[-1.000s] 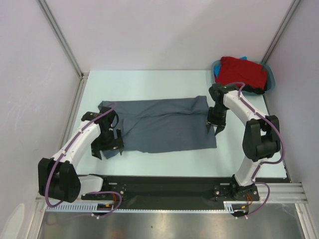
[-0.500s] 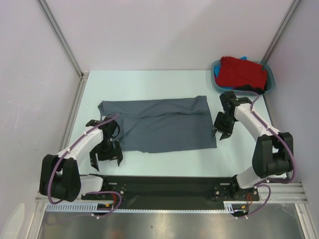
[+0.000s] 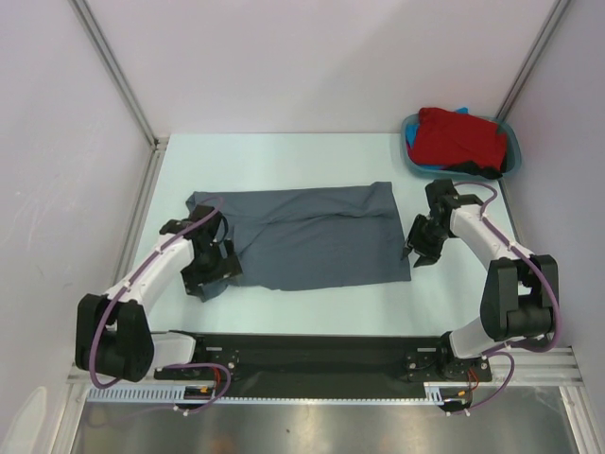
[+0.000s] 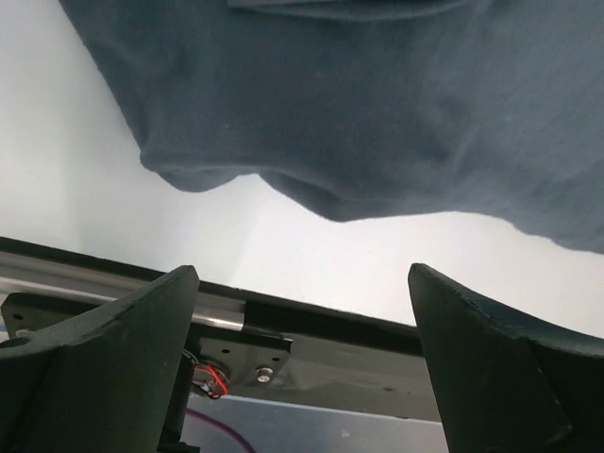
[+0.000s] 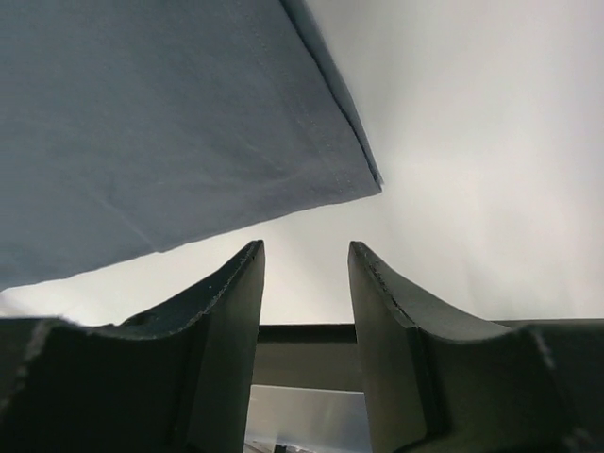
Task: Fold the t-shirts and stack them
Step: Fold the tshirt
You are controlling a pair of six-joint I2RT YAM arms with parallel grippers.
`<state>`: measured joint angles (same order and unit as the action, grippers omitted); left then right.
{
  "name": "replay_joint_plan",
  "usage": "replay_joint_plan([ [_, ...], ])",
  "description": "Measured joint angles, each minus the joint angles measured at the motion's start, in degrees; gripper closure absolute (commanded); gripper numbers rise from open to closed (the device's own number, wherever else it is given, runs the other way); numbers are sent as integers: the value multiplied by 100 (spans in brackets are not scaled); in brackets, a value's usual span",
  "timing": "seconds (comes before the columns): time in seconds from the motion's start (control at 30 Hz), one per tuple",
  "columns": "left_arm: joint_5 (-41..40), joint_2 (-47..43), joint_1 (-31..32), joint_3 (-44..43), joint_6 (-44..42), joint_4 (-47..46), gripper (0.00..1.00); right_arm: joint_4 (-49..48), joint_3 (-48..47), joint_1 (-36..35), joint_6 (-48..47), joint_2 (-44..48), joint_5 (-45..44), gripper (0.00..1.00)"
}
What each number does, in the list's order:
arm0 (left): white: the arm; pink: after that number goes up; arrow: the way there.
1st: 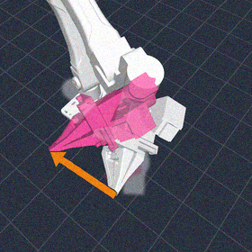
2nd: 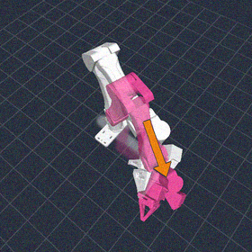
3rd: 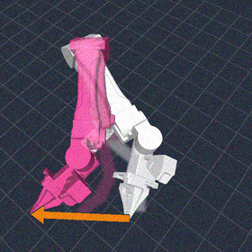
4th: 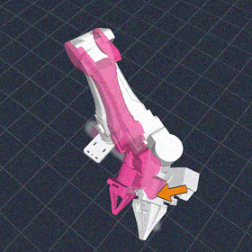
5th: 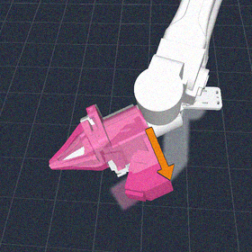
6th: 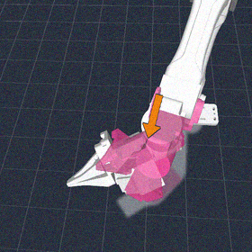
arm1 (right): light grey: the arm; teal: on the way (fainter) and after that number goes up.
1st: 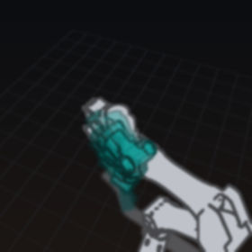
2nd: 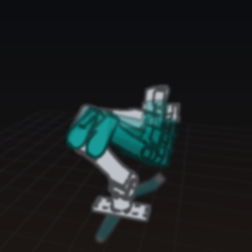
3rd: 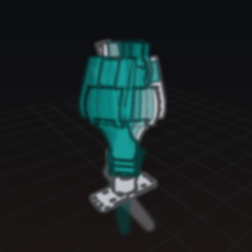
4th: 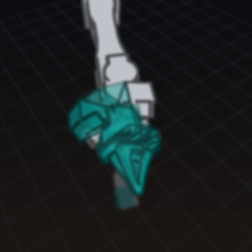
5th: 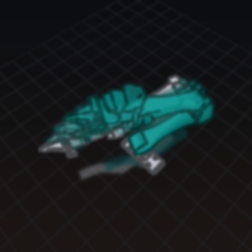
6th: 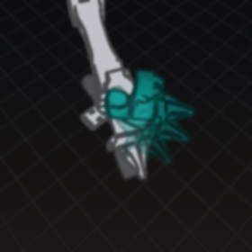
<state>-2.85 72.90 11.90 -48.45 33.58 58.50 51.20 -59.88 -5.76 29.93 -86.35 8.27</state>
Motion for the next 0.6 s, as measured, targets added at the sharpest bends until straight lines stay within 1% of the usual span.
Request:
replay_joint_plan([
  [0.17,-13,4,-214,48,221,-203,0,-63,-2,0,-15,0,17,53],
  [0.27,17,-155,-553,376,361,-380,0,-59,-9,0,-39,0,13,53],
  [0.43,120,-713,-1204,1012,610,-411,0,-55,-85,7,-136,0,13,53],
  [0.6,238,-848,-1386,1215,758,-485,0,-50,-173,55,-267,-33,13,53],
])
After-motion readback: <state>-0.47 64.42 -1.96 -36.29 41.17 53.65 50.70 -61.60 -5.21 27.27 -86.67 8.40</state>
